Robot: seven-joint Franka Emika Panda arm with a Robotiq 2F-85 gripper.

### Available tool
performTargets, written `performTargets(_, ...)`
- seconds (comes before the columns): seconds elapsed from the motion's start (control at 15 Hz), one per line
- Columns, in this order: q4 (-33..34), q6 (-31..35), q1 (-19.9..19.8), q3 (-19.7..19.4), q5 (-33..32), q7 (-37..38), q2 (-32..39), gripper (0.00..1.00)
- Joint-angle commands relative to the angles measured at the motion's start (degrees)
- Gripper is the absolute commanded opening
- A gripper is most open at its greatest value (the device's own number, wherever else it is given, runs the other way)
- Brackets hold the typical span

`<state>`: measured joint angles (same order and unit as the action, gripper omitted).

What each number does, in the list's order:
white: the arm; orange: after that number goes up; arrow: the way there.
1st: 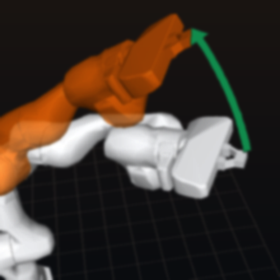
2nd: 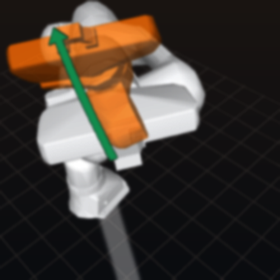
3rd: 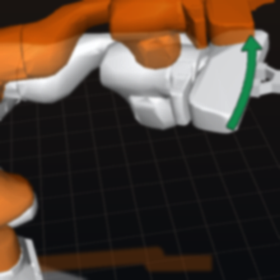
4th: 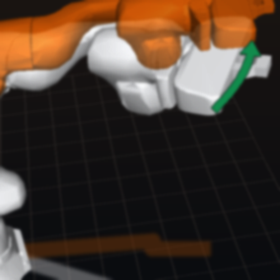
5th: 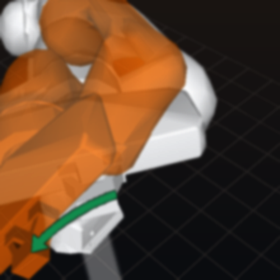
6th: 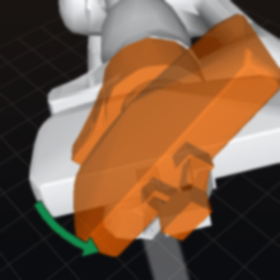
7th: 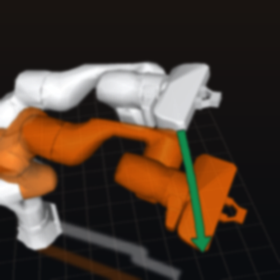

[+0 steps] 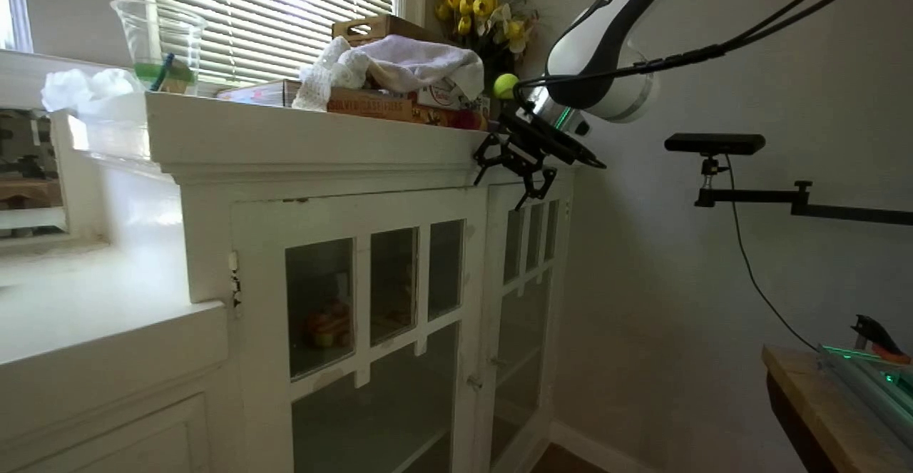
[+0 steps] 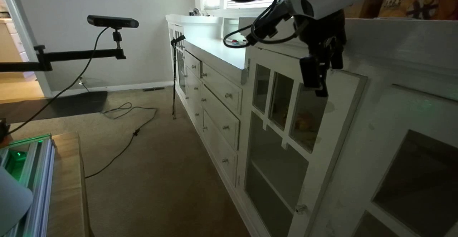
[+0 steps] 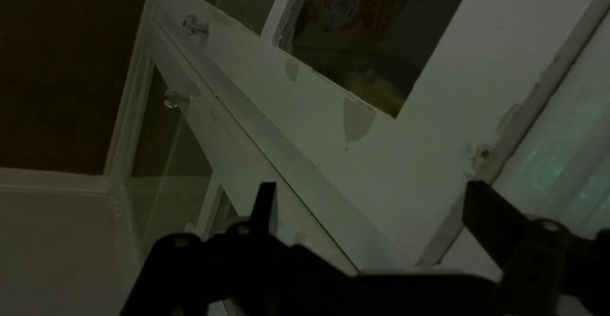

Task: Open the left cabinet door

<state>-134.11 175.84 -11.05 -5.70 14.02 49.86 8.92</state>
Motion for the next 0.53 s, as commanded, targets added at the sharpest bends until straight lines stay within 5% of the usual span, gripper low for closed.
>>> performTargets(0.0,-2.1,7.7,-3.9,5.9,5.6,-7.3,-0.5,1.00)
performTargets(0.2,-3.6,17.4,-10.2,14.6,6.1,-10.5,0.3,1.00)
performTargets(0.47,-5.5,23.0,-17.2,19.5,-0.4,-5.8,3.3,1.00)
